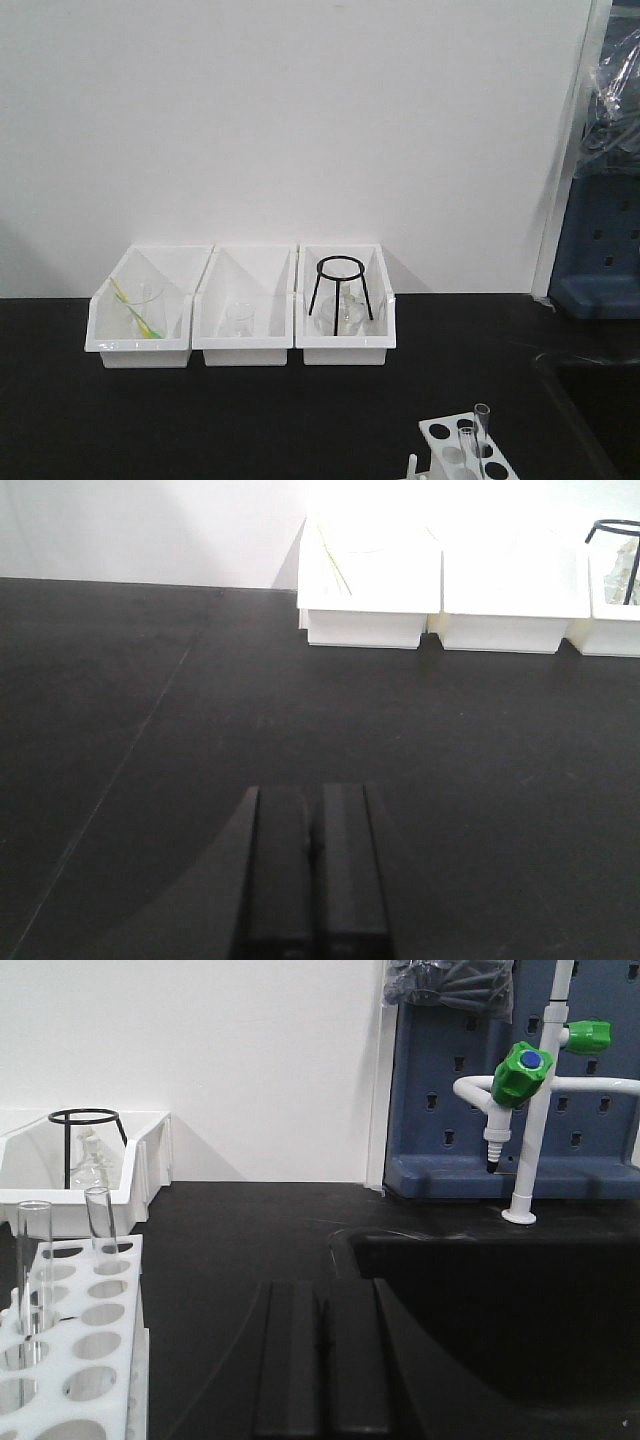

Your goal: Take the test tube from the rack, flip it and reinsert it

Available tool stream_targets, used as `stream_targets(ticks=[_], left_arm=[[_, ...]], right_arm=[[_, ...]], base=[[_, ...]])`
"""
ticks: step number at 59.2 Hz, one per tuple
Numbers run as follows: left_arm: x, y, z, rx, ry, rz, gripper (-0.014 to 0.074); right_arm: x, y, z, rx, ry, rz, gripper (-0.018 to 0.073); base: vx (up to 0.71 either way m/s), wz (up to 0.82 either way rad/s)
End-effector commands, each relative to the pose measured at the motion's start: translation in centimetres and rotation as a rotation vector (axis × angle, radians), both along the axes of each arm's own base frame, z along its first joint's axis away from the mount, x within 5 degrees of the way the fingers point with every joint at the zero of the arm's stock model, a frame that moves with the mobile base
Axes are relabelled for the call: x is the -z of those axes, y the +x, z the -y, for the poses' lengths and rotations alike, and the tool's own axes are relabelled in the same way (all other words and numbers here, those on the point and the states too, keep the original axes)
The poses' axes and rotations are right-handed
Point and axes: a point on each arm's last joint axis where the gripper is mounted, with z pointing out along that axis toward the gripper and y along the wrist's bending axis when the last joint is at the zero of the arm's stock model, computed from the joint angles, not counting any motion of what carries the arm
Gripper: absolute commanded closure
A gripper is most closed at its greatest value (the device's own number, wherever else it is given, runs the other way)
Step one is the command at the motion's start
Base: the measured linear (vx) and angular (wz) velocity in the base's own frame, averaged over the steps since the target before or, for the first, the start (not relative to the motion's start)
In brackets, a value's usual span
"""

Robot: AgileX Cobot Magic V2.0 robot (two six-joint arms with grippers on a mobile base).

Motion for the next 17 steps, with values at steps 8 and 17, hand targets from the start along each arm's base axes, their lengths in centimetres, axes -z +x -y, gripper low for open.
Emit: stream_targets(ticks=[8,17], left_arm=[[-0.72,0.06,0.06,0.008,-0.001,0.09,0.0603],[-0.72,0.06,0.06,0.008,-0.001,0.09,0.0603]], right_arm=[[-0.74,-0.1,0.06,0.01,-0.016,0.088,0.0568],[-0.74,-0.1,0.06,0.01,-0.016,0.088,0.0568]], base=[[0.0,0.0],[0.0,0.0]])
